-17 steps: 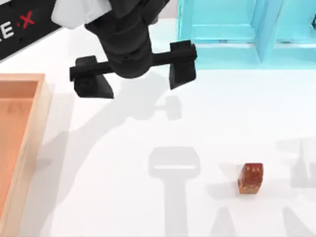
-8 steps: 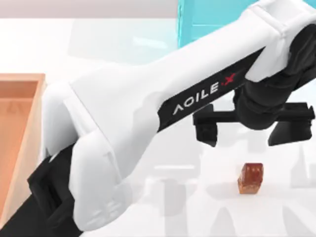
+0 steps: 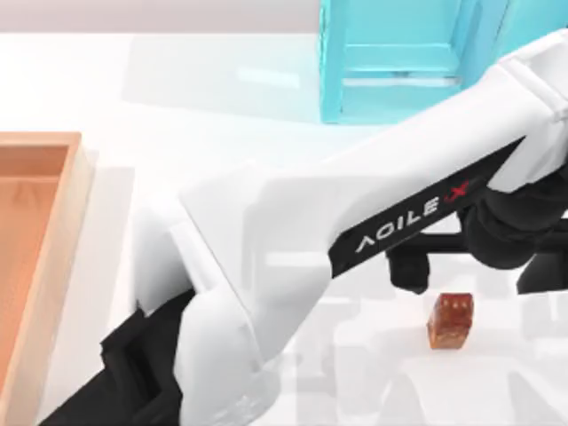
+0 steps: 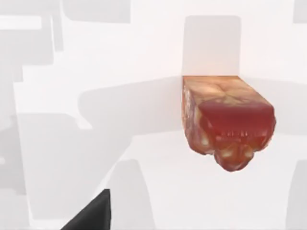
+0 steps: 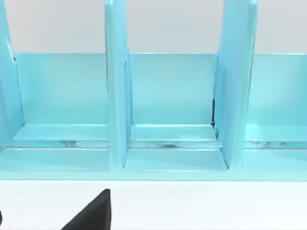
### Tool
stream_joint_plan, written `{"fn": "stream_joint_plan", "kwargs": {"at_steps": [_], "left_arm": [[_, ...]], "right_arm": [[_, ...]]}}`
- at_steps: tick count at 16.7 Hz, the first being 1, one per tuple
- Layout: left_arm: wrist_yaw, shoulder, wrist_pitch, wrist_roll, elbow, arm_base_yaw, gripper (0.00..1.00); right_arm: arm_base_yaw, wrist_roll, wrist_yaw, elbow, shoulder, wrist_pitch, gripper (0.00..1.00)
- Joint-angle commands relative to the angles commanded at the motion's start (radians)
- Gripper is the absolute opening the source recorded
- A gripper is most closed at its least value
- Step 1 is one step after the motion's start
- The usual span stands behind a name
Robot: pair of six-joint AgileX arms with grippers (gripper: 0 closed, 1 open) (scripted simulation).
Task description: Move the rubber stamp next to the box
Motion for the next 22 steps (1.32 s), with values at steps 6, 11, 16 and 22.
{"fn": "stream_joint_plan", "kwargs": {"at_steps": [6,11,16,22], "left_arm": [[0.000,-0.014,0.073,0.008,-0.077,0.008,1.00],[0.000,-0.043,0.316,0.017,-0.363,0.017,1.00],[0.000,-0.053,0.448,0.019,-0.499,0.020,1.00],[0.000,-0.053,0.448,0.019,-0.499,0.020,0.77]], "right_arm": [[0.000,0.000,0.000,0.000,0.000,0.000,1.00],[0.000,0.000,0.000,0.000,0.000,0.000,1.00],[0.000,0.000,0.000,0.000,0.000,0.000,1.00],[0.000,0.000,0.000,0.000,0.000,0.000,1.00]]}}
